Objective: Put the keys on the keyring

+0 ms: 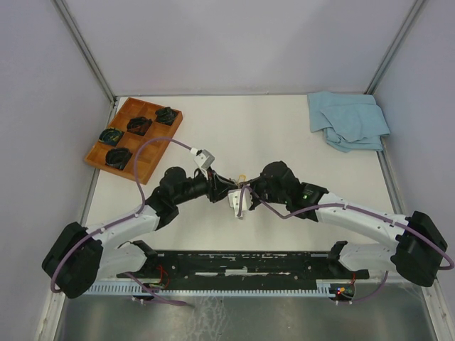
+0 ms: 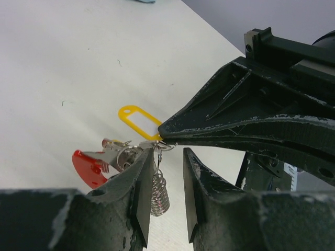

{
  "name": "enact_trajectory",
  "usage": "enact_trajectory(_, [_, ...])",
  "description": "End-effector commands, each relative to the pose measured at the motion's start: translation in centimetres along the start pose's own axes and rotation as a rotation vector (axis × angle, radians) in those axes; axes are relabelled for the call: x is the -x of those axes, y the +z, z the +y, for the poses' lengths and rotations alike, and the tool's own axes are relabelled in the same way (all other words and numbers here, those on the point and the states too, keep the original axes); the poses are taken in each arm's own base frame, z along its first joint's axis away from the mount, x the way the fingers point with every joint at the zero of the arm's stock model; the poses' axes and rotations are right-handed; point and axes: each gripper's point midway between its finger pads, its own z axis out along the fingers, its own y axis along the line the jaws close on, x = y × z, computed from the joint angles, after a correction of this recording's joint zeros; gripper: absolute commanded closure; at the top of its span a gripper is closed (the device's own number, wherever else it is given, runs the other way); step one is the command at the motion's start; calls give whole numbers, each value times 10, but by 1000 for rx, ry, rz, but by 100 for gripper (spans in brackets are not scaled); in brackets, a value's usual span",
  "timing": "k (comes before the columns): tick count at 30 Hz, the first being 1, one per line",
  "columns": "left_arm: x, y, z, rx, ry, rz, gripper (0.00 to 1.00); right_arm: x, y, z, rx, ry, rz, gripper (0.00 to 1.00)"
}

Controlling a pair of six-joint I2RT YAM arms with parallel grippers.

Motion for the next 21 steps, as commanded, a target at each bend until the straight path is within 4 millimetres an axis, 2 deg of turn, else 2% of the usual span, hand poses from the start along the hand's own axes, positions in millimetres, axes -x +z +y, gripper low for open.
enact_trajectory(1, [19,-4,-7,13,-36,-28,64,20,-4,-27,-56,2,-50,99])
enact_trajectory(8, [15,-1,3,39,30,-6,67,21,-4,-25,-47,13,-59,99])
enact_trajectory(14, [16,3,-1,-12,107,-1,71,24,-3,-24,-40,19,-69,100])
enact_trajectory(18, [9,5,-1,-36,128,17,78,25,-3,-24,-39,26,-75,99])
enact_trajectory(21, [3,7,1,-37,129,40,80,24,-3,-24,-40,29,-73,100])
